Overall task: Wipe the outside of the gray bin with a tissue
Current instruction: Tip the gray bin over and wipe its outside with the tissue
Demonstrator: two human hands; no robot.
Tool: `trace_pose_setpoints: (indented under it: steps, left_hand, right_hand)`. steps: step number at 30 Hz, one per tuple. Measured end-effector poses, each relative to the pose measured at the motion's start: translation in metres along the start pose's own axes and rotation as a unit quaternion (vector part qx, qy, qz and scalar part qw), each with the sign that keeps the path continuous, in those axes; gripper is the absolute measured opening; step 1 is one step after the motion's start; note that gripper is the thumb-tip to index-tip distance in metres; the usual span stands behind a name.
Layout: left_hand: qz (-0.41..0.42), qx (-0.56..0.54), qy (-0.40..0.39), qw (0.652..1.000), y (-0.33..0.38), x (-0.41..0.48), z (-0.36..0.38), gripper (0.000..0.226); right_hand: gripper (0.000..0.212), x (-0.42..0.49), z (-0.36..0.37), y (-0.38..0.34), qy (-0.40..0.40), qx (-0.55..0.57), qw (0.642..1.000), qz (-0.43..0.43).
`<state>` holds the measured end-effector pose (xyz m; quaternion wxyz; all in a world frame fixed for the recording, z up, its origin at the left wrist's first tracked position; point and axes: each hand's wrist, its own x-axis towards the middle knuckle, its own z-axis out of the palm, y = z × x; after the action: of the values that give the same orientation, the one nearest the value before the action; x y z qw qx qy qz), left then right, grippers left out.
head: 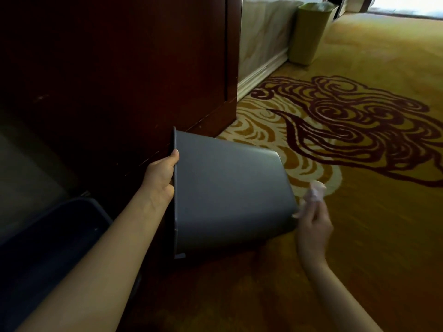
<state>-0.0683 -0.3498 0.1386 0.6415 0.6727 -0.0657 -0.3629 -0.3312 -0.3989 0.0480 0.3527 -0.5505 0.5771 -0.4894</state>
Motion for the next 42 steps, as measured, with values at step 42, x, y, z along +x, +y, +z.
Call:
trace_pose_setpoints:
  steps: [42]
  left_hand:
    - [0.118,0.064,-0.292,0.947,-0.007,0.014,-0.053,0.036]
  right_hand:
    - [0.037,0.068,0.045,-0.045,-0.058,-0.227,0.95,-0.208]
